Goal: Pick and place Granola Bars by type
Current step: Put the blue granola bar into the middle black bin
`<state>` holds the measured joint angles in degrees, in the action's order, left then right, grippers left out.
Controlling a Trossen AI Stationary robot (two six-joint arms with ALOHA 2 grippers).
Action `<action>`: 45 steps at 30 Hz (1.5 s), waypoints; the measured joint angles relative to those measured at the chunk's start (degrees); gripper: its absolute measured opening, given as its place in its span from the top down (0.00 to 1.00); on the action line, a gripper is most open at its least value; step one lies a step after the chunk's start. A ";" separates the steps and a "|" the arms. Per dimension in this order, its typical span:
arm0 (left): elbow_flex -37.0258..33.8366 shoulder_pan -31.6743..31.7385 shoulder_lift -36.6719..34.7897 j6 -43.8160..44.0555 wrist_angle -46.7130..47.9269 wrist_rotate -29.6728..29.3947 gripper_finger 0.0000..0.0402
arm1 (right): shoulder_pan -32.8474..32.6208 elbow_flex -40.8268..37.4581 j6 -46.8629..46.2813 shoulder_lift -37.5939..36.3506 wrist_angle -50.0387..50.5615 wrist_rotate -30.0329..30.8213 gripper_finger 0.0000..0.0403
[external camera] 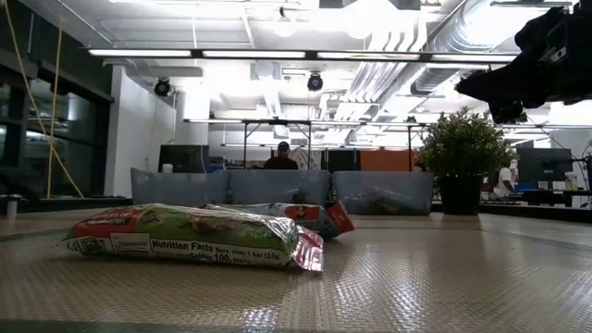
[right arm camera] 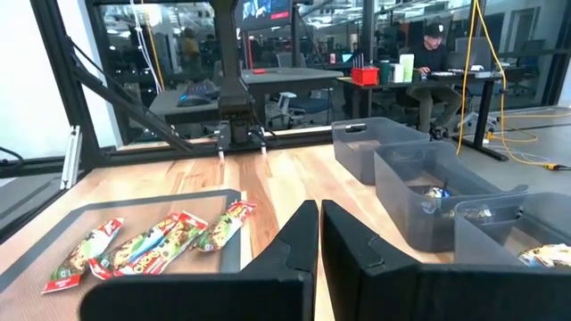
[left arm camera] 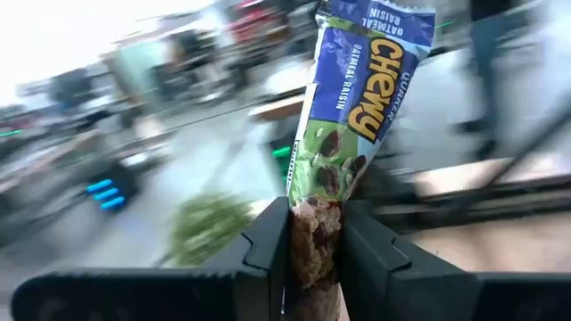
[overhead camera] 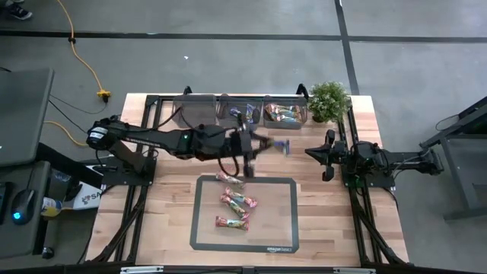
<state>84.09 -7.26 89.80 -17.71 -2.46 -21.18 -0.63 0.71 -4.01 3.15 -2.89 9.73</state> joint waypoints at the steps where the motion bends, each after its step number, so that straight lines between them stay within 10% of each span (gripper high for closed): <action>1: 0.00 0.25 0.00 -0.29 -0.30 -3.05 0.81 | -0.01 0.00 0.00 0.14 0.04 -0.04 1.00; 12: 0.00 7.79 -1.46 3.92 -2.04 -26.59 0.81 | 0.00 0.00 0.00 0.62 0.06 -0.08 1.00; 20: 0.00 17.43 -1.46 9.29 -1.52 -25.24 0.81 | -0.02 0.00 0.00 0.60 0.01 -0.06 1.00; 27: 0.00 27.74 -1.44 15.23 0.48 -13.44 0.81 | -0.01 0.00 0.00 0.60 0.06 -0.06 1.00; 45: 1.70 57.42 -1.33 9.12 18.34 40.41 0.81 | -0.01 -0.02 0.00 0.60 0.06 -0.06 1.00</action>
<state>85.80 50.17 88.47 -8.59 15.87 19.23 -0.64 0.69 -4.01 3.75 -2.83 9.67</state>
